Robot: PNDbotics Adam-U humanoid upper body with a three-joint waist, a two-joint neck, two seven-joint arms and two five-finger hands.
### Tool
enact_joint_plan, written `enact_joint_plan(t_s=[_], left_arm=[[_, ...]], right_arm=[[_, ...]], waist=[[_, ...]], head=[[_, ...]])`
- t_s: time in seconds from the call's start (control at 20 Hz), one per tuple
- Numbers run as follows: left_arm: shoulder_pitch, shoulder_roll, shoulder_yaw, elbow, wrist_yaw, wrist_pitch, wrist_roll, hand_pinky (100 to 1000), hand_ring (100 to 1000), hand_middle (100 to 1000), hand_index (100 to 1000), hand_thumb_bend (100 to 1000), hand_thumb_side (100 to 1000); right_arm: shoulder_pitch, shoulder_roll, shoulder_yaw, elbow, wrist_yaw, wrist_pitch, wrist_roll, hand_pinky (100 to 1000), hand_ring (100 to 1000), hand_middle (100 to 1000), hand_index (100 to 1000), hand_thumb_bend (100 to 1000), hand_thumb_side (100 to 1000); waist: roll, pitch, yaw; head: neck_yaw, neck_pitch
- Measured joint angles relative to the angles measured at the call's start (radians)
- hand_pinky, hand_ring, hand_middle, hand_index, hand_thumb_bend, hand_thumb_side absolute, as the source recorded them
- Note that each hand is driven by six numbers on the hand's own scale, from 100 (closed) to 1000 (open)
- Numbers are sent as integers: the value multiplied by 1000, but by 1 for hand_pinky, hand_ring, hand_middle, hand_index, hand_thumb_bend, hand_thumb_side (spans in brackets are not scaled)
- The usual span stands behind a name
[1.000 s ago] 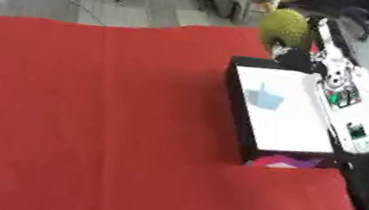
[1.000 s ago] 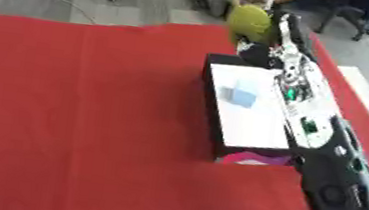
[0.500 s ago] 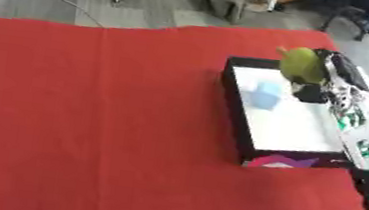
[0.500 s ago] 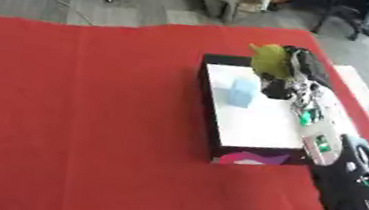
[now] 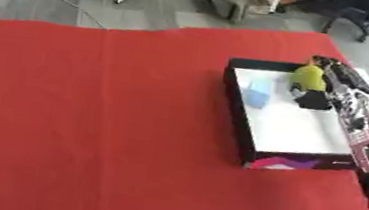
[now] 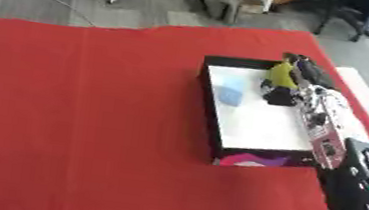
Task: Pick up the objects with one hand, pass them to the other hand, and then place them into the box on the other side of the table.
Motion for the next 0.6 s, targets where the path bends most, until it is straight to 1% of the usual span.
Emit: enact_joint_plan(t_s=[0.05, 0.1, 0.15, 0.2, 0.25, 0.3, 0.35, 0.4, 0.5, 0.6], left_arm=[[0, 0, 0, 0, 0, 0, 1, 692, 704, 699, 827, 100, 676], [0, 0, 0, 0, 0, 1, 2, 692, 704, 698, 827, 100, 676], [0, 0, 0, 0, 0, 2, 2, 692, 704, 697, 826, 100, 675], [0, 0, 0, 0, 0, 2, 3, 692, 704, 697, 826, 100, 674], [0, 0, 0, 0, 0, 3, 3, 693, 705, 696, 826, 100, 672], [1, 0, 0, 0, -1, 3, 4, 693, 705, 696, 826, 100, 671], [1, 0, 1, 0, -2, 4, 4, 694, 707, 696, 826, 100, 667], [1, 1, 1, 0, -3, 6, 3, 694, 706, 694, 826, 100, 667], [0, 8, 7, 1, -8, 15, -3, 680, 678, 670, 803, 100, 649], [-1, 23, 19, 10, -15, 40, -15, 681, 678, 681, 803, 100, 646]], right_arm=[[0, 0, -2, -2, 7, 1, 2, 1000, 1000, 984, 1000, 100, 439], [0, 0, -2, -7, 11, 3, 3, 1000, 1000, 982, 1000, 100, 372], [0, 0, -4, -14, 12, 4, 3, 1000, 1000, 985, 1000, 100, 274], [0, 0, -7, -24, 9, 8, -2, 1000, 1000, 991, 1000, 100, 245], [-1, 1, -9, -40, -8, 13, -12, 1000, 1000, 991, 1000, 100, 310], [-1, 4, -12, -62, -43, 18, -31, 1000, 1000, 995, 1000, 100, 399], [-3, 7, -13, -88, -96, 22, -57, 1000, 1000, 999, 1000, 100, 446], [-6, 9, -13, -114, -159, 23, -89, 1000, 1000, 1000, 1000, 100, 468], [-12, 9, -7, -160, -297, 15, -158, 1000, 1000, 1000, 1000, 100, 558], [-19, 10, 5, -195, -430, -11, -223, 1000, 1000, 1000, 1000, 100, 570]], waist=[[0, 0, 0], [0, 0, 0], [0, 0, 0], [0, 0, 0], [0, 0, 0], [1, 0, -1], [1, 0, -1], [2, 0, -1], [5, 0, -1], [6, 0, 1]], head=[[2, 0], [3, 0], [5, 0], [7, 0], [11, 0], [17, 0], [25, 0], [33, 0], [53, 0], [73, 0]])
